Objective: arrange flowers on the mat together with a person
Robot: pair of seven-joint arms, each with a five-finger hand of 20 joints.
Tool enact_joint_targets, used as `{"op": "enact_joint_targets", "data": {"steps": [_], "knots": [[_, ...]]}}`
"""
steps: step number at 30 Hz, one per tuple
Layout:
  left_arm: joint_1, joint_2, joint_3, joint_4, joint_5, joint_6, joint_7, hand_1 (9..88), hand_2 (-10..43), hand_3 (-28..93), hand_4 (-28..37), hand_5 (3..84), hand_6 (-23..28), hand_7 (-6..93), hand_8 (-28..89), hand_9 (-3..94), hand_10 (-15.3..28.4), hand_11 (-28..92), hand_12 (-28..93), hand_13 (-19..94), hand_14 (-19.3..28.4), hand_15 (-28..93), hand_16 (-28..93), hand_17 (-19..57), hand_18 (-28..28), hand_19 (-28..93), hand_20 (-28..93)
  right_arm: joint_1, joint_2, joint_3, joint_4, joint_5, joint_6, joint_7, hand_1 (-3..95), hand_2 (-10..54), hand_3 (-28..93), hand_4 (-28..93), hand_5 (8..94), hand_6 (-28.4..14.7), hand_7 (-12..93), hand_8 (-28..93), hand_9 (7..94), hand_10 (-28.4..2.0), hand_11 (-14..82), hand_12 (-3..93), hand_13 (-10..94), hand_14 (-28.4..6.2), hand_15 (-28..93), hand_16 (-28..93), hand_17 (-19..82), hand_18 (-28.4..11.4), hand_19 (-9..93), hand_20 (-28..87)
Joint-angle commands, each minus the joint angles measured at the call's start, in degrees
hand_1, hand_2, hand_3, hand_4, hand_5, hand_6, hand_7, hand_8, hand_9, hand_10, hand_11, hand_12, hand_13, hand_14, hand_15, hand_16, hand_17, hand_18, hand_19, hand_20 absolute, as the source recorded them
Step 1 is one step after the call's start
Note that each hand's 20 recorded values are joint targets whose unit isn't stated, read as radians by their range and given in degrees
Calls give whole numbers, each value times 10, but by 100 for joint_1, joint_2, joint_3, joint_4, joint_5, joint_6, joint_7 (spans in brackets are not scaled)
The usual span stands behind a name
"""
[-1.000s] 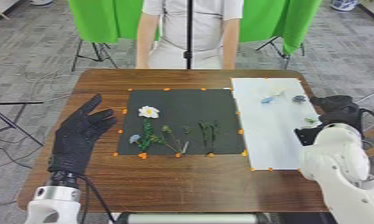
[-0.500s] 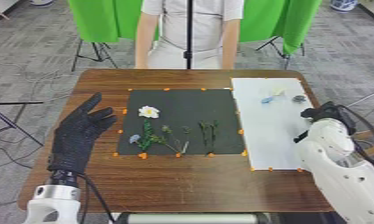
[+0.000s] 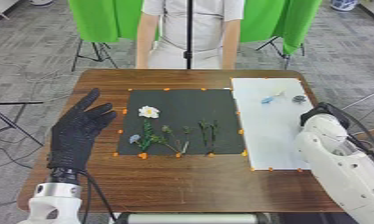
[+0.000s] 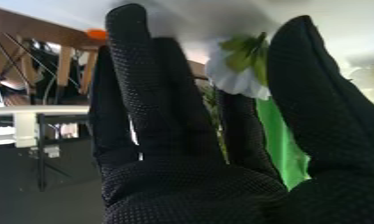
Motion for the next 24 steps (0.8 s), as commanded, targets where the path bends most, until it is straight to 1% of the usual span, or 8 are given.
{"op": "enact_joint_targets", "data": {"steps": [1,3,5,9,10,17,21,24], "knots": [[107,-37,32,67,-13,104,-52,234,68,769,-229,388,92,80,-69,404,209,272,125,292,272,566,-73,-52,248,558,248,-81,16,-577,246,-834,905,-251,591,-95,630,-280,740,22,171,-69,813,-88,79,238,753,-68,403,235,254,-217,695,84],[130,-47,32,71,0,106,-66,234,68,768,-229,389,92,80,-69,404,208,273,125,291,272,567,-73,-52,248,558,248,-162,19,-560,204,-953,1065,-245,621,-95,608,-282,804,28,204,-43,900,-71,78,297,809,-45,399,269,290,-189,707,76],[127,-49,30,80,-7,140,-62,234,68,769,-229,389,92,79,-69,403,208,272,125,290,272,567,-73,-53,248,558,248,-190,35,-580,168,-1043,1208,-243,631,-95,598,-282,822,31,208,-39,928,-64,95,310,835,-41,413,271,301,-180,718,75],[197,-6,-5,53,-11,153,-40,234,68,768,-229,389,92,79,-69,403,208,273,126,291,272,566,-74,-53,248,558,248,-190,26,-629,124,-1157,1370,-259,634,-95,594,-283,831,31,204,-38,935,-61,124,315,845,-36,428,267,305,-170,732,74],[196,-13,-8,59,-15,117,-75,234,68,768,-229,389,93,79,-69,403,208,273,126,291,272,567,-74,-53,248,558,248,-248,39,-598,81,-1170,1399,-246,635,-95,593,-283,833,32,204,-37,936,-61,127,316,845,-37,429,266,305,-168,734,74],[186,56,38,62,-28,120,17,234,68,768,-229,389,93,79,-69,402,209,272,125,290,272,567,-74,-53,248,558,247,-313,134,-579,-262,-1450,1802,-307,629,-95,603,-283,845,33,201,-34,937,-62,145,309,850,-35,429,265,304,-162,737,70],[215,125,-29,13,-27,110,124,234,67,769,-229,389,93,79,-68,402,209,271,125,290,272,567,-74,-53,248,558,247,-474,185,-472,-864,-1481,2010,-607,626,-95,609,-283,849,33,198,-30,937,-63,146,308,850,-35,427,270,304,-160,739,68],[296,225,-106,-85,4,129,254,234,67,770,-229,389,92,78,-69,402,209,272,126,290,272,567,-74,-53,248,558,247,-559,132,-533,-1379,-1355,2094,-1037,623,-95,614,-283,849,32,196,-28,937,-64,146,311,850,-35,426,274,299,-158,741,67]]}}
